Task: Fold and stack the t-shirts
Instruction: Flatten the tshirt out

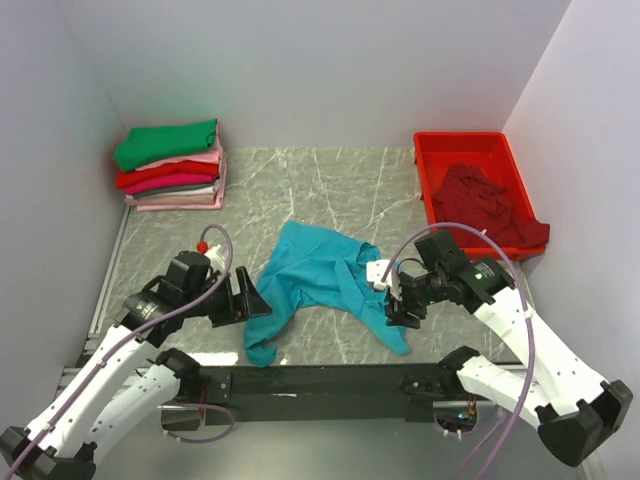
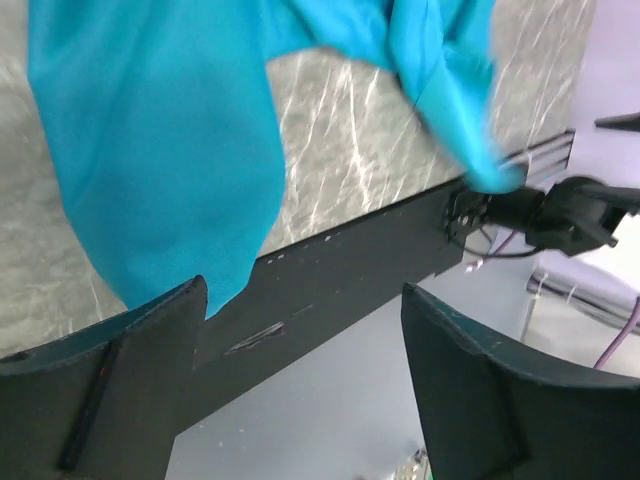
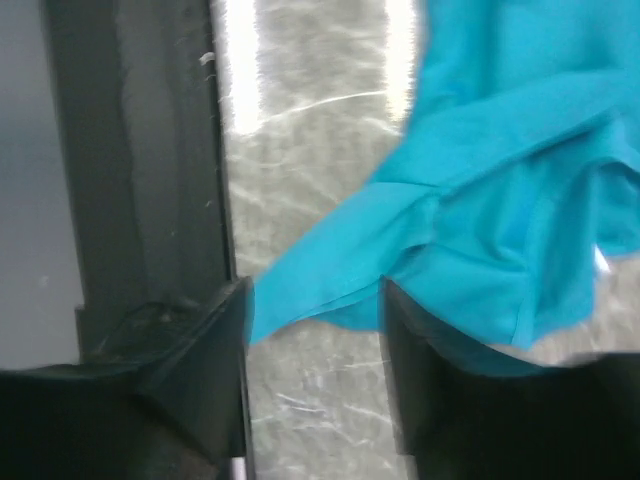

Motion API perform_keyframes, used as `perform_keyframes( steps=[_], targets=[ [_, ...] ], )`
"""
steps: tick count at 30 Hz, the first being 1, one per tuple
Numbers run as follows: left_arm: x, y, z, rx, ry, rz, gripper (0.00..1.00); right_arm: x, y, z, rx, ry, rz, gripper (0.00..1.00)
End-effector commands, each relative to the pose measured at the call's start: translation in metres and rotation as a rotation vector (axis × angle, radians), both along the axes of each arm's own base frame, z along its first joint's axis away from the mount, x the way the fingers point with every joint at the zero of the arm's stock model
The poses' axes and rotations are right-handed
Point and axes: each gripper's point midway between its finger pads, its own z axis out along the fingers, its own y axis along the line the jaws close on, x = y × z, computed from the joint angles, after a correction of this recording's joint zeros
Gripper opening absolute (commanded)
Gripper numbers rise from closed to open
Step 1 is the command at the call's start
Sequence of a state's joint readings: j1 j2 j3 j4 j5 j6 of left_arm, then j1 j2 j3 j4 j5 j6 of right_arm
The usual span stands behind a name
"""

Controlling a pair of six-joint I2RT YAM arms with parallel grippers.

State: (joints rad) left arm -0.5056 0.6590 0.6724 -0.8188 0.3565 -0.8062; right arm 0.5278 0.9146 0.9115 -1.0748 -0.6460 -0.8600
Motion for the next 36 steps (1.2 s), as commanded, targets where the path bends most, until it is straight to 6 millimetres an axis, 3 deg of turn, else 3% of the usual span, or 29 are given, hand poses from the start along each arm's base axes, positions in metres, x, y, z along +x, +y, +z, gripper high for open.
perform_keyframes(
  steps=[1, 3, 4, 6, 7, 9, 10, 11, 12, 14, 16, 17, 20, 23, 28, 36],
  targets=[
    [0.016, 0.014, 0.011, 0.083, -0.056, 0.078, 0.85, 0.045, 0.0, 0.026, 0.034, -0.182, -0.112, 0.69],
    [0.031, 0.017, 0.014, 0.115, -0.109, 0.101, 0.84, 0.056, 0.002, 0.03, 0.057, -0.158, -0.167, 0.73],
    [0.043, 0.021, 0.008, 0.161, -0.122, 0.129, 0.84, 0.079, 0.004, 0.037, 0.097, -0.196, -0.233, 0.75],
    [0.068, 0.02, 0.009, 0.187, -0.185, 0.159, 0.84, 0.109, 0.012, 0.033, 0.126, -0.152, -0.337, 0.76],
    [0.082, 0.02, 0.0, 0.225, -0.179, 0.173, 0.84, 0.122, 0.012, 0.028, 0.118, -0.128, -0.389, 0.76],
    [0.108, 0.01, 0.001, 0.211, -0.234, 0.172, 0.83, 0.149, 0.02, 0.008, 0.08, 0.005, -0.477, 0.75],
    [0.119, 0.008, -0.011, 0.231, -0.206, 0.168, 0.82, 0.16, 0.023, 0.003, 0.068, 0.048, -0.51, 0.73],
    [0.128, 0.006, -0.014, 0.235, -0.206, 0.17, 0.81, 0.18, 0.028, -0.007, 0.05, 0.107, -0.538, 0.71],
    [0.143, 0.003, -0.009, 0.225, -0.239, 0.18, 0.81, 0.188, 0.032, -0.011, 0.05, 0.151, -0.564, 0.7],
    [0.159, 0.003, -0.024, 0.245, -0.217, 0.191, 0.78, 0.214, 0.04, -0.02, 0.035, 0.202, -0.593, 0.69],
    [0.17, 0.007, -0.038, 0.275, -0.199, 0.209, 0.77, 0.227, 0.046, -0.026, 0.017, 0.241, -0.607, 0.69],
    [0.172, 0.009, -0.043, 0.282, -0.189, 0.214, 0.76, 0.242, 0.051, -0.032, 0.006, 0.256, -0.613, 0.69],
    [0.175, 0.012, -0.059, 0.287, -0.157, 0.226, 0.75, 0.263, 0.054, -0.053, -0.046, 0.294, -0.637, 0.69],
    [0.174, 0.015, -0.072, 0.296, -0.118, 0.215, 0.74, 0.275, 0.054, -0.073, -0.09, 0.319, -0.645, 0.69],
    [0.168, 0.009, -0.095, 0.298, -0.047, 0.169, 0.72, 0.284, 0.059, -0.091, -0.131, 0.354, -0.636, 0.69],
    [0.162, 0.002, -0.108, 0.276, 0.0, 0.128, 0.68, 0.295, 0.078, -0.113, -0.175, 0.357, -0.632, 0.68]
  ],
)
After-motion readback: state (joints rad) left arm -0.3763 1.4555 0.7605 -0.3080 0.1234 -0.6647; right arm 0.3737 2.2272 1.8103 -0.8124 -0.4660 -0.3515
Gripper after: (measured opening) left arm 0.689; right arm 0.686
